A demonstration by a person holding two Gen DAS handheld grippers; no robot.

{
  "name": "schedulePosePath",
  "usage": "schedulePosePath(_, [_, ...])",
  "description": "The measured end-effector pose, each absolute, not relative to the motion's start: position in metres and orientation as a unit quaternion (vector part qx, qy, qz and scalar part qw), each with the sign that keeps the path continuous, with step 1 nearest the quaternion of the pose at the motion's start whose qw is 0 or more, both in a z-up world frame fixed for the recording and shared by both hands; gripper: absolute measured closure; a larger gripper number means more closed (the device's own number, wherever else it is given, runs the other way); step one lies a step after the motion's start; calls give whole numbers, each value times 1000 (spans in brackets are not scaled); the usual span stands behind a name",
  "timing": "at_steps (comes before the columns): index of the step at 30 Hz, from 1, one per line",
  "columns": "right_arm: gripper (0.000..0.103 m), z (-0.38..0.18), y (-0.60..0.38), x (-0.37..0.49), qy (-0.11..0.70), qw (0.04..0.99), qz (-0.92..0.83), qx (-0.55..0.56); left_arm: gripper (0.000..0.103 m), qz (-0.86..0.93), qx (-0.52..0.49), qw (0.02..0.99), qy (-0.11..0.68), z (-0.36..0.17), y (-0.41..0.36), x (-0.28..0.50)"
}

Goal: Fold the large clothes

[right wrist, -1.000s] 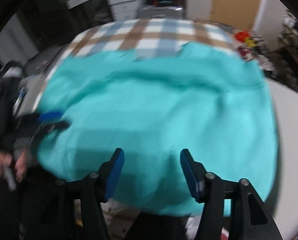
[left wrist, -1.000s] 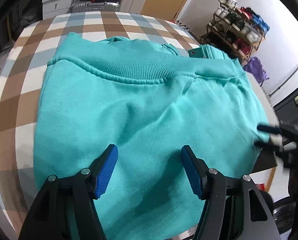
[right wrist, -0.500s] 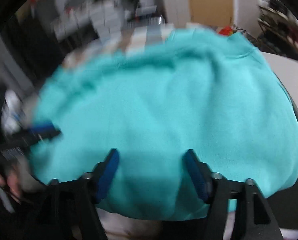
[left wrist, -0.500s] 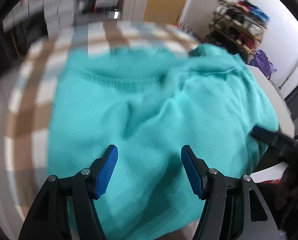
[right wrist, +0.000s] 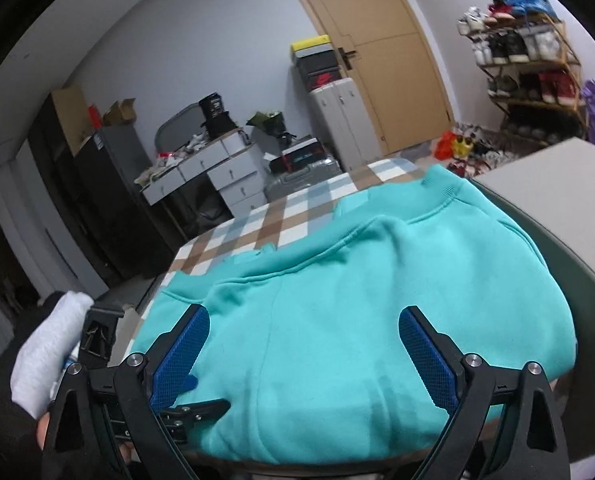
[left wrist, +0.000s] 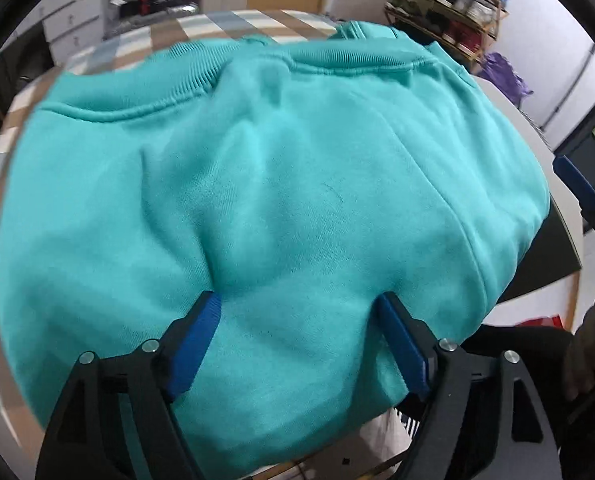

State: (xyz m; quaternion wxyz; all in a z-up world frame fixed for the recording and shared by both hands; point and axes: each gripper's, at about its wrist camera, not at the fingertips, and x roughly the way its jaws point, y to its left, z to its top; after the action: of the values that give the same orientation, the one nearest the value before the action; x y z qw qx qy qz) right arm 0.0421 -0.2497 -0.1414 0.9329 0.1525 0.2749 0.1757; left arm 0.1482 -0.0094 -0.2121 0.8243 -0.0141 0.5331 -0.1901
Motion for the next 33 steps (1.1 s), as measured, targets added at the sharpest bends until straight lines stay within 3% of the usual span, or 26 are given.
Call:
schedulePosePath(7, [6,-163,-249,47,330,904,191,191,24,-207,-89,828,514,-177,21,129])
schedulePosePath(13, [6,-167,-250,52,341,897,194,203,24,-147,-22,826,544,-213,31,125])
schedulePosePath(19, [6,-173,-242,58,367,892,186,185,22,-138,19,835,531,-215,18,125])
schedulePosePath(24, [6,-181,-251,64,386,878,177,221,21,-178,-84,846,496,-166,36,135])
schedulePosePath(27, [6,-185,-256,68,395,871,171,235,21,-121,-19,874,471,-145,30,162])
schedulePosePath(29, [6,-187,-258,69,400,869,170,238,21,-73,12,882,466,-149,31,190])
schedulePosePath(33, [6,-188,-259,67,403,865,180,238,22,-53,-66,848,524,-201,52,215])
